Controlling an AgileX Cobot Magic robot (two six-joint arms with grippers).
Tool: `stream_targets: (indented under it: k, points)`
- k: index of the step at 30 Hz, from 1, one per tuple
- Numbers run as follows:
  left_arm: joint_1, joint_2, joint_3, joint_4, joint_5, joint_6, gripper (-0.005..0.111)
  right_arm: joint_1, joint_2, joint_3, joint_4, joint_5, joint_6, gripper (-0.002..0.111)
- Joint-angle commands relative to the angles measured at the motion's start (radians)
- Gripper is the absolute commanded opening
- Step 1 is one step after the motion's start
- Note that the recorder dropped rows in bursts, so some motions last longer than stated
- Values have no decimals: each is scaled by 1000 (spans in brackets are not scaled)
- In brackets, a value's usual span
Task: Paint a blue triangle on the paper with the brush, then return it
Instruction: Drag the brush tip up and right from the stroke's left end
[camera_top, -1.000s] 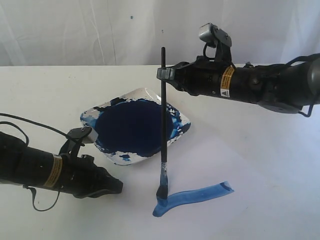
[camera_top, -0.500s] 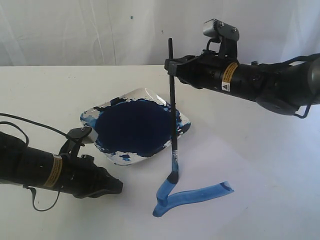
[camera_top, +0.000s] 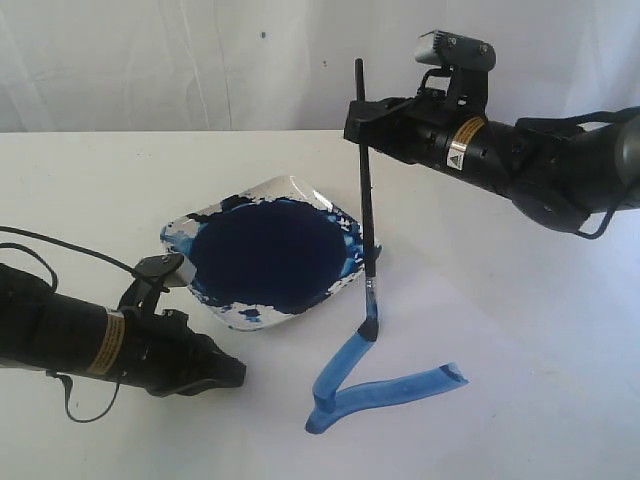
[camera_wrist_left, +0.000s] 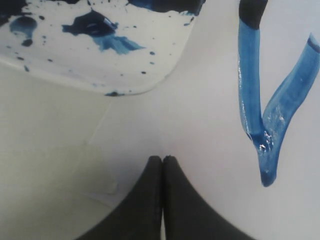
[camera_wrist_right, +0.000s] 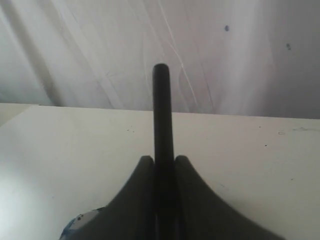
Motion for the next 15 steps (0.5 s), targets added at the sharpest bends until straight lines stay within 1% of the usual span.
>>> stream_targets:
  k: [1,15]
  points:
    - [-3,-1,-1,0,5,2,0,-1,-1,0,86,6,-95,0]
    - [-3,-1,-1,0,5,2,0,-5,-1,0,262,45,-269,0]
